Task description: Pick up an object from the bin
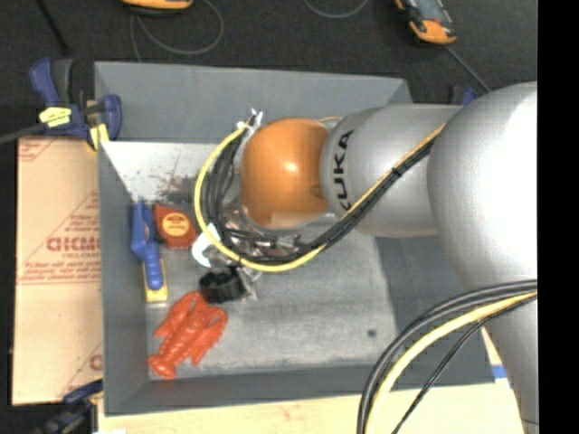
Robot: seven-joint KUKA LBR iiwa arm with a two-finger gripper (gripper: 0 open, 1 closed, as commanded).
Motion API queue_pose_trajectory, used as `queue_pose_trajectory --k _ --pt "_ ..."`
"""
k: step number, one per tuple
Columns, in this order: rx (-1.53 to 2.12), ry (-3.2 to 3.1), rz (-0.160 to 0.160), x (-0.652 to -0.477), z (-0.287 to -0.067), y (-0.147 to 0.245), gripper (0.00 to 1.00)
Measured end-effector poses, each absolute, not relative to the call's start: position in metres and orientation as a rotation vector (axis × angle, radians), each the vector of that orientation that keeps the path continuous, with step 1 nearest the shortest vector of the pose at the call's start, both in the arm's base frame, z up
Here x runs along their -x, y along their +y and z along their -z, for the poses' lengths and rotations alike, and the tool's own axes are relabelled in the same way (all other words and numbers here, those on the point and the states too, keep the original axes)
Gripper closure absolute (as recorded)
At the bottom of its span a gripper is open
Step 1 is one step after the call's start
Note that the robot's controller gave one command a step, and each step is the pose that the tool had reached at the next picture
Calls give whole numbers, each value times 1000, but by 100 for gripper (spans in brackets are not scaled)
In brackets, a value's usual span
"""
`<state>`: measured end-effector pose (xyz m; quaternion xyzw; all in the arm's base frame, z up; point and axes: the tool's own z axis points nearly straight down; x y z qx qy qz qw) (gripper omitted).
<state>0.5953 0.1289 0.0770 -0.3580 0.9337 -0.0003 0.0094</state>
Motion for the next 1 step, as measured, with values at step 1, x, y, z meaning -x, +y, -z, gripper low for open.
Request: queue_pose_trajectory --k 1 --pt "1130 2916 -3 -599 -81 126 100"
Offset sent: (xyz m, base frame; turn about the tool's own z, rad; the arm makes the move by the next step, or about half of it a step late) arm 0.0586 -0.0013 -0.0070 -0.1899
